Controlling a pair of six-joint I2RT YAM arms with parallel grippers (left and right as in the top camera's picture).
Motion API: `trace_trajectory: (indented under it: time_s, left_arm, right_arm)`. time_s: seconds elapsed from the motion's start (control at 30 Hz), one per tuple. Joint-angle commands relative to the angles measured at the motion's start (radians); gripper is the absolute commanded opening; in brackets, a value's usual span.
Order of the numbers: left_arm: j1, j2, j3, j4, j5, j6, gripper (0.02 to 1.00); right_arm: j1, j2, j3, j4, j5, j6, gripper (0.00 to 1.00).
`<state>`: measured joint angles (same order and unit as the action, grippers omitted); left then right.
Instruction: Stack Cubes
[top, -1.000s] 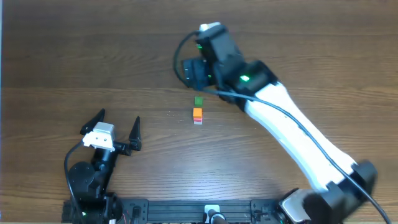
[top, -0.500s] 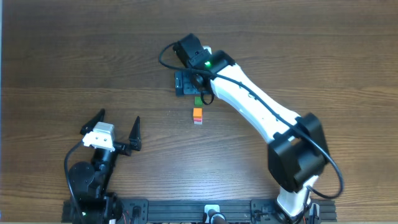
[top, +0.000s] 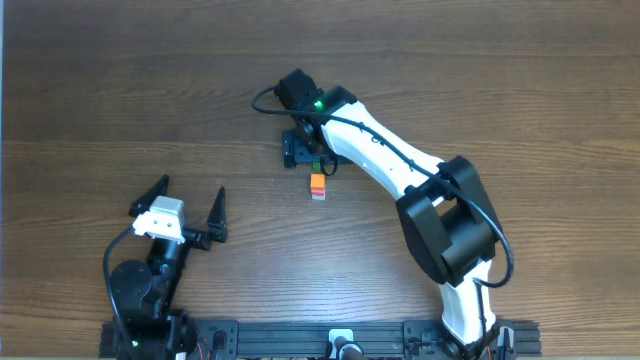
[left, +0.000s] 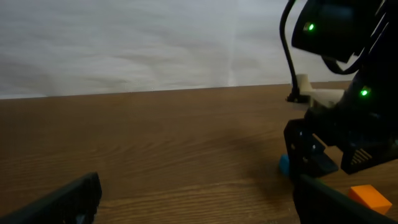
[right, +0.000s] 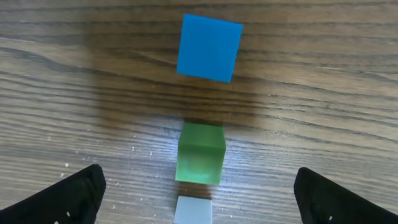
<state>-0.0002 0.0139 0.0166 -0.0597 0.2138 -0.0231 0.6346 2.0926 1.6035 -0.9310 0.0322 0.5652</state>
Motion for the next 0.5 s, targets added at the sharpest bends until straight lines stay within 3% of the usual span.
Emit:
trace_trajectory:
  time_s: [0.03,0.5]
  left_arm:
    - [0.005,-0.007,-0.010,0.005,0.014,-0.011,1.000]
    - [0.005,-0.007,-0.010,0.005,0.014,-0.011,1.000]
  right_arm:
    - [-0.013,0.042,0.023,0.009,-0.005,-0.023,0.972]
    - [-0.020,0.068,0.022,0.030,-0.002,-0.057,0.890]
